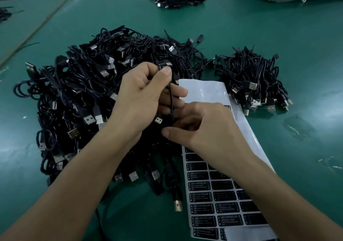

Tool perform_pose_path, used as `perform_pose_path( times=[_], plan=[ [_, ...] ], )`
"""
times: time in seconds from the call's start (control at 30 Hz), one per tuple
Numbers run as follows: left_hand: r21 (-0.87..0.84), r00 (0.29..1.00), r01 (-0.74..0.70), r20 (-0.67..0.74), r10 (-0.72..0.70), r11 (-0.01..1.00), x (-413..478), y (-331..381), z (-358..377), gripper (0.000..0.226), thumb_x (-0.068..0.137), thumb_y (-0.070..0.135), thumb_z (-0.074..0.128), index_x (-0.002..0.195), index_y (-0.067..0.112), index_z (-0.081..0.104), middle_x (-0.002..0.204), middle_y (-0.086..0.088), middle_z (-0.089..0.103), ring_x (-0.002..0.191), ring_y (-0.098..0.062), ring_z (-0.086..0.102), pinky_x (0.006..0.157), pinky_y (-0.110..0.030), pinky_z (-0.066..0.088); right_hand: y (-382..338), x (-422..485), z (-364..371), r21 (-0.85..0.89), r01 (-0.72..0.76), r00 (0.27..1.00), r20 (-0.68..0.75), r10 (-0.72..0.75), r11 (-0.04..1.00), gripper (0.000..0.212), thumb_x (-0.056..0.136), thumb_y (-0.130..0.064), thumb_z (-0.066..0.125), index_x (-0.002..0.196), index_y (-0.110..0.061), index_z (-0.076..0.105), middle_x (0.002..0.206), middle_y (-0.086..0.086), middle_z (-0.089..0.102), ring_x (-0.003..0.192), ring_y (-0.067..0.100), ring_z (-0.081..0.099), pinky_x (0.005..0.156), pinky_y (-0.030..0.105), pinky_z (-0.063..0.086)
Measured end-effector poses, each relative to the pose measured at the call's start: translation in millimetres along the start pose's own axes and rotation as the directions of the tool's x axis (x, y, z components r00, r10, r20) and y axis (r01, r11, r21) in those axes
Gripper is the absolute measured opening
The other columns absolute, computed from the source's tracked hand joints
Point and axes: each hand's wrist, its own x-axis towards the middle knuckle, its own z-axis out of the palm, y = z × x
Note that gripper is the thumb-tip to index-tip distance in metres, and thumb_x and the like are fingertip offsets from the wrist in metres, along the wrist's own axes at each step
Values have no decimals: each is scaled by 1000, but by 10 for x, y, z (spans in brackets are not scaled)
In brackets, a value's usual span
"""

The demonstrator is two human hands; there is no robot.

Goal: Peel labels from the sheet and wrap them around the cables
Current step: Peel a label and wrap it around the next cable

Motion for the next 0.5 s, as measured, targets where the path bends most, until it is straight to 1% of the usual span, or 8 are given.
perform_pose_path(
  times=[0.1, 0.2, 0.27, 0.3, 0.33, 0.37, 0.43, 0.5],
  plan=[
    [-60, 999, 30, -29, -32, 998, -12, 11, 0, 24, 106, 23, 46, 85, 14, 50, 74, -5, 77, 62, -19, 73, 49, -23, 51, -8, -21, 60, -12, 72, 997, -2, -72, 997, 8, 80, -28, 83, 79, -27, 74, 65, -20, 68, 59, -3, 61, 57, 9, 42],
    [-171, 994, 51, -91, -67, 984, 7, 55, -50, 31, 107, 23, 40, 78, 16, 50, 72, -9, 76, 64, -25, 74, 51, -26, 54, -39, -32, 92, 63, 123, 992, -6, -123, 990, 16, 87, -24, 76, 74, -25, 67, 62, -13, 61, 53, 0, 51, 53, 13, 38],
    [-236, 984, 57, -151, -95, 970, 38, 91, -115, 36, 105, 23, 37, 73, 17, 50, 67, -8, 74, 61, -24, 73, 48, -24, 52, -94, -36, 72, 149, 151, 988, 8, -154, 977, 15, 90, -24, 72, 76, -23, 65, 61, -10, 59, 54, 3, 51, 52, 21, 41],
    [-266, 978, 58, -176, -108, 962, 53, 105, -142, 37, 105, 24, 37, 71, 17, 51, 65, -7, 74, 60, -23, 73, 46, -23, 51, -124, -34, 44, 206, 153, 988, -5, -155, 967, 14, 90, -24, 70, 77, -21, 65, 63, -6, 62, 57, 11, 58, 54, 28, 47],
    [-296, 975, 60, -189, -120, 953, 66, 119, -165, 39, 105, 25, 37, 71, 16, 54, 64, -6, 73, 59, -21, 73, 45, -22, 50, -148, -26, 1, 253, 151, 989, -31, -148, 956, 11, 90, -24, 69, 79, -20, 67, 68, 1, 67, 62, 24, 64, 58, 39, 53],
    [-323, 973, 64, -192, -132, 944, 73, 127, -183, 40, 106, 27, 38, 72, 16, 57, 64, -5, 73, 58, -20, 72, 45, -22, 50, -169, -19, -53, 283, 152, 988, -67, -139, 947, 10, 90, -22, 69, 80, -20, 69, 72, 5, 70, 69, 33, 65, 62, 44, 55],
    [-365, 969, 76, -194, -155, 928, 73, 134, -213, 41, 107, 32, 38, 80, 14, 64, 68, -6, 74, 60, -20, 73, 47, -23, 51, -192, 22, -193, 307, 155, 982, -155, -111, 939, 12, 91, -20, 69, 79, -24, 72, 75, 3, 73, 68, 32, 66, 53, 34, 56],
    [-390, 967, 88, -189, -173, 917, 72, 136, -243, 37, 107, 34, 38, 93, 14, 65, 70, -5, 74, 60, -18, 71, 49, -24, 52, -175, 109, -373, 297, 134, 958, -285, -46, 945, 18, 90, -18, 71, 76, -30, 74, 73, -1, 72, 59, 23, 63, 47, 24, 52]
  ],
)
